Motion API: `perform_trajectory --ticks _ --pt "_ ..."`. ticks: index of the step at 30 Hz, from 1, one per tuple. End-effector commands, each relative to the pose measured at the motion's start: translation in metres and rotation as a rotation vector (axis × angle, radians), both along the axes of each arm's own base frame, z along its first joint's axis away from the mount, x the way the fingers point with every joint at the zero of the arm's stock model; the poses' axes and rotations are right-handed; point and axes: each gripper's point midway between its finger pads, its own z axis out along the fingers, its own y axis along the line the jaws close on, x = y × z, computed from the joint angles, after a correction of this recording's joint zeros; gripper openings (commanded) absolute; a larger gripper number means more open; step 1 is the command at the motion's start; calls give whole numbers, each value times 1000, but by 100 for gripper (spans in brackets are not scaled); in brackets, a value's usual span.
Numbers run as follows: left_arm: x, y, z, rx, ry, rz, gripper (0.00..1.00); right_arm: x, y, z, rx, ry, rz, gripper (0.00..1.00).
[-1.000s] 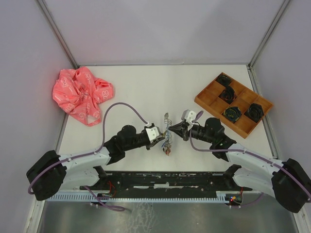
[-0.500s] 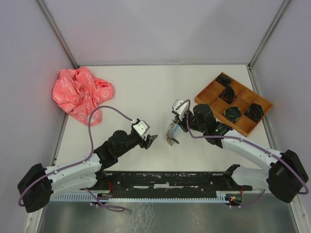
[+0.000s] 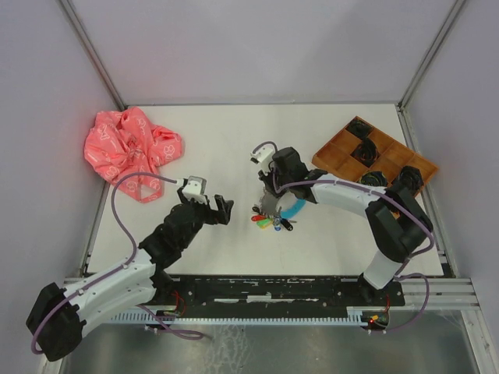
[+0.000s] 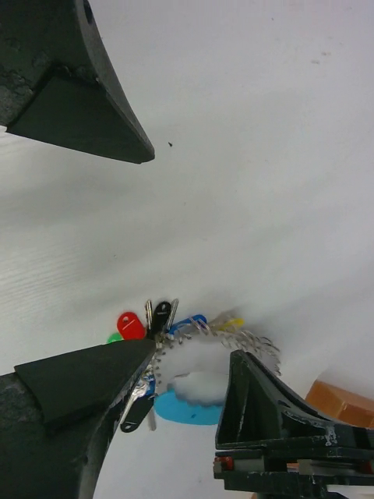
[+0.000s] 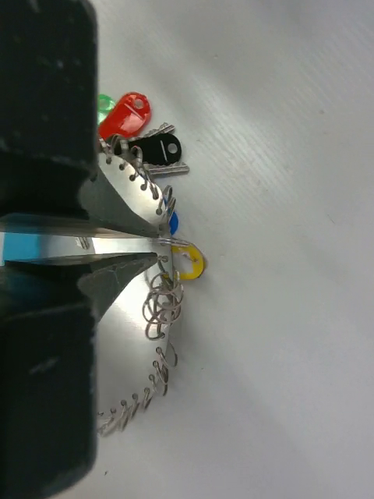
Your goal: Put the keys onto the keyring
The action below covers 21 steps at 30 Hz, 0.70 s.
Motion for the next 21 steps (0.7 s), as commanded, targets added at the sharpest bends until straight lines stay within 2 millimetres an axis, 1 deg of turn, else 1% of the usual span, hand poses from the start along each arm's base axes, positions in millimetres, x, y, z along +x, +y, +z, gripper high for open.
perform_trajectory --ticks 1,4,6,10,11,12,13,15,16,18,19,21 --pt "6 14 12 -145 38 119 99 28 14 30 48 -15 -101 27" --pt "5 18 17 -158 39 133 99 30 8 37 27 -9 -131 45" --pt "4 19 22 -172 41 140 99 28 2 46 46 -19 -156 54" --pt "-2 22 39 -203 43 143 99 20 -22 70 73 -31 -251 74" --pt "-4 24 43 -208 48 147 99 16 -29 79 74 -44 -275 81" --pt "-6 26 50 -212 51 149 99 12 -37 88 77 -57 -298 96" --pt "-9 29 53 -205 63 153 99 7 -44 95 84 -70 -314 100" --pt "-15 34 66 -206 64 155 99 -3 -60 111 106 -108 -353 100" --pt "-17 37 73 -205 61 156 99 -10 -69 128 137 -143 -372 100" --pt "-24 43 89 -193 49 148 99 -21 -89 145 161 -186 -421 100" --pt "-27 47 103 -195 31 146 99 -28 -100 153 164 -209 -449 100" --pt "-35 56 121 -189 1 145 99 -42 -123 164 137 -236 -484 100"
